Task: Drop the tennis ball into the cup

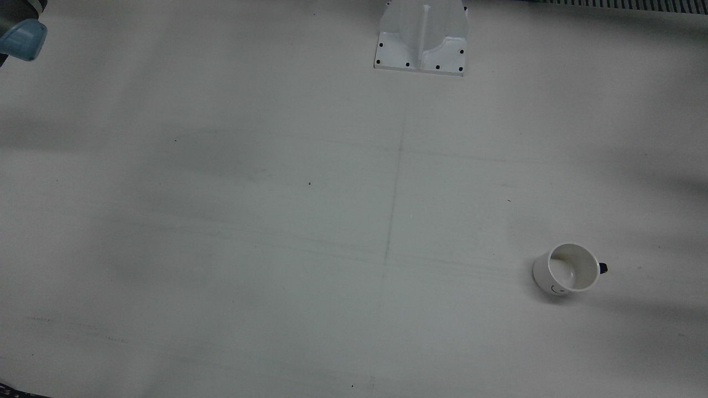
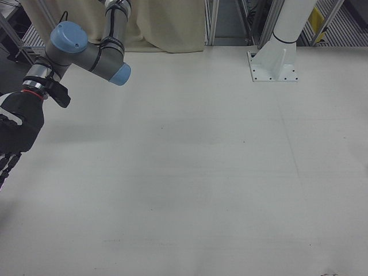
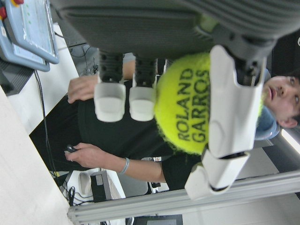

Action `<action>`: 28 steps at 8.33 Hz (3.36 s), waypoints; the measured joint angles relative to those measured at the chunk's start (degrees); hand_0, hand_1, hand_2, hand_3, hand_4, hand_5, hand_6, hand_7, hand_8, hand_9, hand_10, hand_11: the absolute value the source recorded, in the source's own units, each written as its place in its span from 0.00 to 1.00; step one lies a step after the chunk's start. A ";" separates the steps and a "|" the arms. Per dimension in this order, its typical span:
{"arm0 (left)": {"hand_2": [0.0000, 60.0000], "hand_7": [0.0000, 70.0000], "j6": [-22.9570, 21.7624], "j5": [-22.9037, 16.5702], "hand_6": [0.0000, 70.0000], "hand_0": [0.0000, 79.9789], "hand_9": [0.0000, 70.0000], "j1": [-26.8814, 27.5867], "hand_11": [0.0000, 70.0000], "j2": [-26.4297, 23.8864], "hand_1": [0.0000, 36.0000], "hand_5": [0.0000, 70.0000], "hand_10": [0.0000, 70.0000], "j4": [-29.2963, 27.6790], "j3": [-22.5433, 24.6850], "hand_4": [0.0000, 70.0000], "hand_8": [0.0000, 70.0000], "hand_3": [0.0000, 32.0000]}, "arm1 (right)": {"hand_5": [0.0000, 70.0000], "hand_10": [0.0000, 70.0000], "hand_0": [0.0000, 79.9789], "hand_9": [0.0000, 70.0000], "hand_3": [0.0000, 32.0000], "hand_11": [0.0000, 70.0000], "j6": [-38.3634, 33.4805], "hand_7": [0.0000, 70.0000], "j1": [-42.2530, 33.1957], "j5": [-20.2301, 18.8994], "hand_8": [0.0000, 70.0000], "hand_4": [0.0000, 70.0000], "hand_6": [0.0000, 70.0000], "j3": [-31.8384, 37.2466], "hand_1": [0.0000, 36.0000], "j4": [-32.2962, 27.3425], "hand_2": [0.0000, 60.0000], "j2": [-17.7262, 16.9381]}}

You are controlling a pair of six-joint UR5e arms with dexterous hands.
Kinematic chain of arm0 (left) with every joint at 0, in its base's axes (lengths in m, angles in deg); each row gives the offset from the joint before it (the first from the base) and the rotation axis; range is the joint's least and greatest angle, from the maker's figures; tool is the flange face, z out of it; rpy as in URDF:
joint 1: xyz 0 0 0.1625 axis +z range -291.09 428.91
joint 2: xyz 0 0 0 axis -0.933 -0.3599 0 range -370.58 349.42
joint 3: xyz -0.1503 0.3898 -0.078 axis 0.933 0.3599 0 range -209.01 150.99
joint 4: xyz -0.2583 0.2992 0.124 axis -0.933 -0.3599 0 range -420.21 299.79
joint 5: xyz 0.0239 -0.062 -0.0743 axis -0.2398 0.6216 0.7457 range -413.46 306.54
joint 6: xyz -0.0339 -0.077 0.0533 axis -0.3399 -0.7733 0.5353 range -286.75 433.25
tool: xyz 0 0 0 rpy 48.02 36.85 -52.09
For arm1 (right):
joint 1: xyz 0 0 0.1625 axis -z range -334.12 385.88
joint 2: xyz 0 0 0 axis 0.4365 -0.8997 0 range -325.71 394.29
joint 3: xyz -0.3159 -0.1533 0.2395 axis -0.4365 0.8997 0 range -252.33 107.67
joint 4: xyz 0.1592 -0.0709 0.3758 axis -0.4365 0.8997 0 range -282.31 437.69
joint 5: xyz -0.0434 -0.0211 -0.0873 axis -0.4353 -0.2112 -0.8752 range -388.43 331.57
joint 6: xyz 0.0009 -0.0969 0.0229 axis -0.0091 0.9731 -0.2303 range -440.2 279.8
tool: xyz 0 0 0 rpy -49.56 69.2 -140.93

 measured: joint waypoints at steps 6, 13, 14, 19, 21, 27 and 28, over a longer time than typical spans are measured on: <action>1.00 1.00 0.57 2.10 0.54 0.99 1.00 15.86 1.00 -6.38 1.00 0.36 1.00 1.85 -4.73 0.84 0.96 0.00 | 0.00 0.00 0.00 0.00 0.00 0.00 -0.08 0.00 0.00 0.00 0.00 0.00 0.00 0.00 0.00 0.00 0.00 0.00; 1.00 1.00 0.59 4.39 0.52 0.98 1.00 22.49 1.00 -6.62 1.00 0.36 1.00 -0.23 -8.16 0.81 0.94 0.00 | 0.00 0.00 0.00 0.00 0.00 0.00 -0.05 0.00 0.00 0.00 0.00 0.00 0.00 0.00 0.00 0.00 0.00 0.00; 1.00 1.00 0.58 4.43 0.46 0.99 1.00 22.65 1.00 -6.62 1.00 0.33 0.99 -0.16 -8.17 0.74 0.82 0.00 | 0.00 0.00 0.00 0.00 0.00 0.00 -0.04 0.00 0.00 0.00 0.00 0.00 0.00 0.00 0.00 0.00 0.00 0.00; 0.62 0.15 0.45 4.20 0.10 1.00 0.13 20.37 0.28 -6.02 1.00 0.18 0.16 -1.00 -8.83 0.18 0.10 0.00 | 0.00 0.00 0.00 0.00 0.00 0.00 -0.03 0.00 0.00 0.00 0.00 0.00 0.00 0.00 0.00 0.00 0.00 0.00; 0.57 0.13 0.49 4.05 0.09 0.97 0.12 18.55 0.23 -5.73 1.00 0.17 0.12 -3.27 -10.72 0.16 0.08 0.00 | 0.00 0.00 0.00 0.00 0.00 0.00 -0.01 0.00 0.00 0.00 0.00 0.00 0.00 0.00 0.00 0.00 0.00 0.00; 0.65 0.03 0.51 3.42 0.06 0.78 0.03 14.13 0.21 -4.97 1.00 0.15 0.11 -7.72 -11.50 0.01 0.03 0.00 | 0.00 0.00 0.00 0.00 0.00 0.00 0.00 0.00 0.00 0.00 0.00 0.00 0.00 0.00 0.00 0.00 0.00 0.00; 0.65 0.00 0.74 2.63 0.04 0.77 0.02 9.65 0.20 -5.15 1.00 0.15 0.10 -7.34 -11.56 0.00 0.02 0.00 | 0.00 0.00 0.00 0.00 0.00 0.00 0.00 0.00 0.00 0.00 0.00 0.00 0.00 0.00 0.00 0.00 0.00 0.00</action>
